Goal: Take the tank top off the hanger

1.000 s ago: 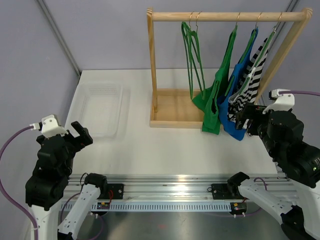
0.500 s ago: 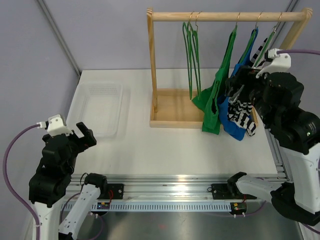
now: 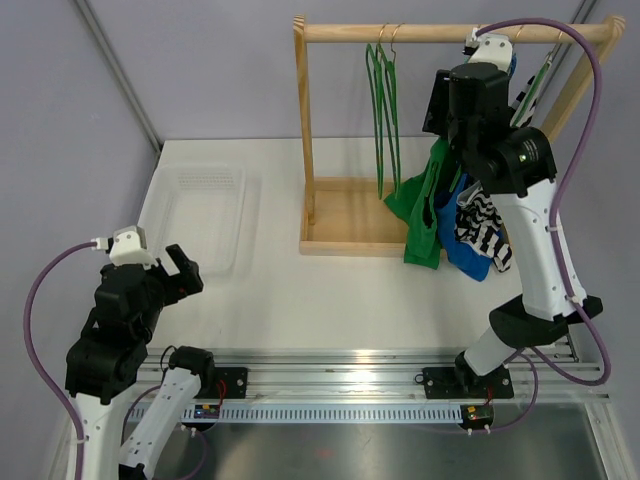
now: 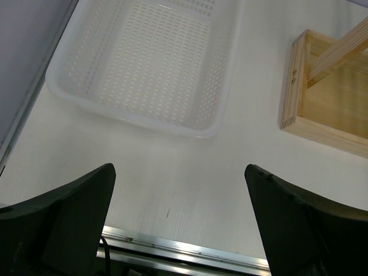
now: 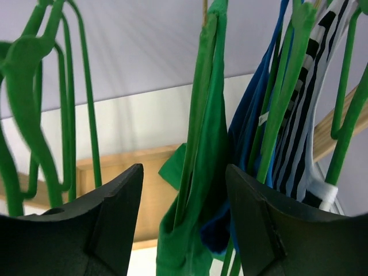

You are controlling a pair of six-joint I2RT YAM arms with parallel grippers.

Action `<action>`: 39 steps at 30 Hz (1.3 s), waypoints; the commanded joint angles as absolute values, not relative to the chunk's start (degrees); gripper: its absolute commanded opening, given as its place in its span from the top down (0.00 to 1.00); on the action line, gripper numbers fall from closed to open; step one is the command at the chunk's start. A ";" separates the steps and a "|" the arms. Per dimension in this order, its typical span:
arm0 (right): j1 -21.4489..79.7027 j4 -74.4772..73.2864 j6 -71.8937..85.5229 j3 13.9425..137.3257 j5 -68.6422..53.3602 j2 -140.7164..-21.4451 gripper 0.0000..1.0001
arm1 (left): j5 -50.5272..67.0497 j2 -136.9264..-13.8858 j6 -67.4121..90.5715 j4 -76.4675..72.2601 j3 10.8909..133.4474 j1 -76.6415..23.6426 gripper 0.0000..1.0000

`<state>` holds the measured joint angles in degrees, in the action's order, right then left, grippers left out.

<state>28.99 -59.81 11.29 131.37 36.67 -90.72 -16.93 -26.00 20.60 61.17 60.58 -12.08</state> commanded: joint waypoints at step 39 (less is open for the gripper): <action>23.12 -58.97 8.08 143.88 24.97 -92.46 1.00 | -12.05 -27.25 19.78 57.39 60.03 -12.30 0.01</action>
<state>23.20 -62.19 7.94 142.45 29.19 -96.07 -14.68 -26.72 20.56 59.88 60.34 -12.08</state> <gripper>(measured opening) 0.101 0.988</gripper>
